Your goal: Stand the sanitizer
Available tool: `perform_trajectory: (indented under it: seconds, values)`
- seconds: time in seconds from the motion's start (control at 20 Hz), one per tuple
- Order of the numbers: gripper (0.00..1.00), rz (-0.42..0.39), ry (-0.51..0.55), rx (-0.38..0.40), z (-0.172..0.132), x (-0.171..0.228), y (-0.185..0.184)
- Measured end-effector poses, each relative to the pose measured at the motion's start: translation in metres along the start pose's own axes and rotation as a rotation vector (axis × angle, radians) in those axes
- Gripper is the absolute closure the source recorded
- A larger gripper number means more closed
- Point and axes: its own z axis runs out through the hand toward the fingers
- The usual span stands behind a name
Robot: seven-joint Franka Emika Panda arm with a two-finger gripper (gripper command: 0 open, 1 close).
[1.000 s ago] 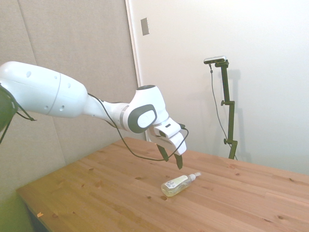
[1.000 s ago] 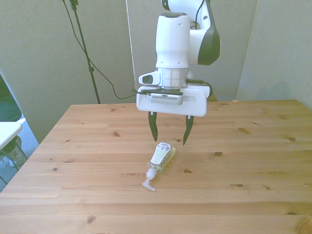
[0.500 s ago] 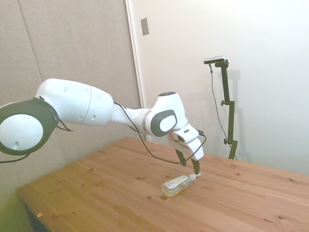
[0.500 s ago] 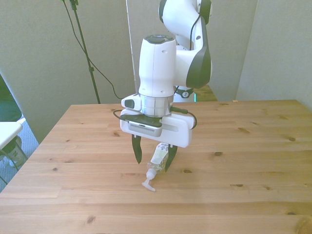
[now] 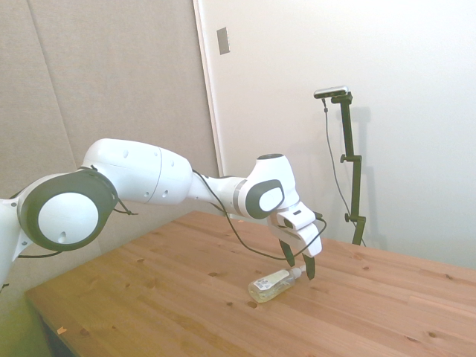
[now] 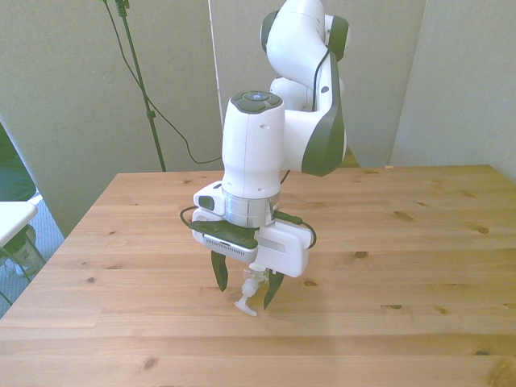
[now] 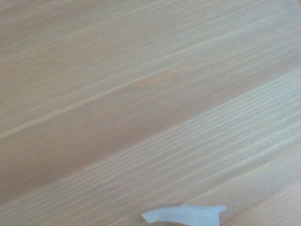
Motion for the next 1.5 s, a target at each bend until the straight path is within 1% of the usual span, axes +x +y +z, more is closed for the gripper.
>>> perform_trajectory:
  seconds: [0.4, 1.0, 1.3, 1.4, 1.5]
  values:
    - [1.0, 0.001, -0.02, -0.007, 0.006, 0.001, 0.004]
    - [1.0, 0.016, -0.045, 0.005, 0.008, 0.009, 0.009]
    - [1.0, 0.034, -0.066, 0.009, 0.007, 0.011, 0.011]
    - [1.0, 0.056, -0.056, 0.012, 0.006, 0.012, 0.011]
    - [1.0, 0.082, -0.015, 0.042, -0.003, 0.015, 0.008]
